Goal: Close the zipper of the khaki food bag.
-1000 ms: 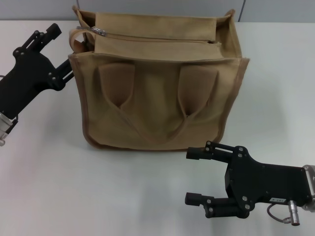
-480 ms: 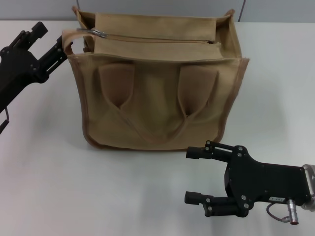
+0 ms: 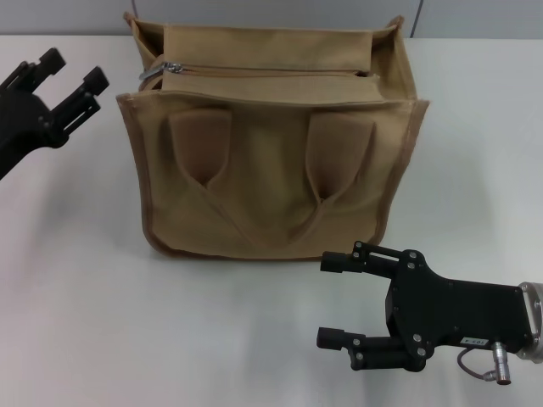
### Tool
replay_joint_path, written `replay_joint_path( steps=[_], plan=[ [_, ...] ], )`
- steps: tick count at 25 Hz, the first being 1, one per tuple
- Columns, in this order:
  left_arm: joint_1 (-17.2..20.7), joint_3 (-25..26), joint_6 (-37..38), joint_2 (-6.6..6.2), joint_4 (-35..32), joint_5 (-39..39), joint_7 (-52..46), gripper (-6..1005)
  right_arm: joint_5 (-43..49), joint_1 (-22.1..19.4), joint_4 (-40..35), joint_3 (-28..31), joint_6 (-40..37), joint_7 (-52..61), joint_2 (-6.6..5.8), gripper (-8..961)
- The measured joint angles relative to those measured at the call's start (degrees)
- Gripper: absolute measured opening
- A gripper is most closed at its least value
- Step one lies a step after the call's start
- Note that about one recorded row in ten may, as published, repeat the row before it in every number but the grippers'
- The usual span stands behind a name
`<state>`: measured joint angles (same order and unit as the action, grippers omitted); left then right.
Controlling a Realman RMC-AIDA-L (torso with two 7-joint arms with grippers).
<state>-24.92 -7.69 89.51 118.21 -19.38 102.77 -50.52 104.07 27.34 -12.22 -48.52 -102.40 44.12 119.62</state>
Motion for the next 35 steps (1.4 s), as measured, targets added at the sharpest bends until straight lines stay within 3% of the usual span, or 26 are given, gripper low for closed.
replay_joint_path(
  steps=[4,8,12,21,28,35],
  plan=[
    [2.3,-4.1,-0.1,-0.1,-5.0,0.2,-1.5,766,0.0,0.0,0.2,0.0,0.4,0.0,0.0,811],
    [4.5,-13.5,1.4,-0.17,-10.0,0.3,-3.3,766,0.0,0.1,0.3,0.0,0.5,0.0,0.0,811],
    [4.2,-17.5,3.0,0.18,-11.1,0.2,-3.5,766,0.0,0.5,0.4,0.0,0.5,0.0,0.07,811],
    [-0.4,-17.2,-0.6,0.53,-8.0,-2.4,-3.8,765,0.0,1.0,1.3,0.0,0.5,-0.1,0.17,811],
    [-0.4,-17.2,-2.9,0.53,-7.3,-6.1,-3.8,765,0.0,0.8,2.7,0.1,1.1,-1.4,0.18,811],
    [0.4,-17.7,-0.3,0.51,-5.2,-10.9,-3.4,758,0.0,1.1,3.1,0.6,1.3,-1.4,0.18,811]
  ],
)
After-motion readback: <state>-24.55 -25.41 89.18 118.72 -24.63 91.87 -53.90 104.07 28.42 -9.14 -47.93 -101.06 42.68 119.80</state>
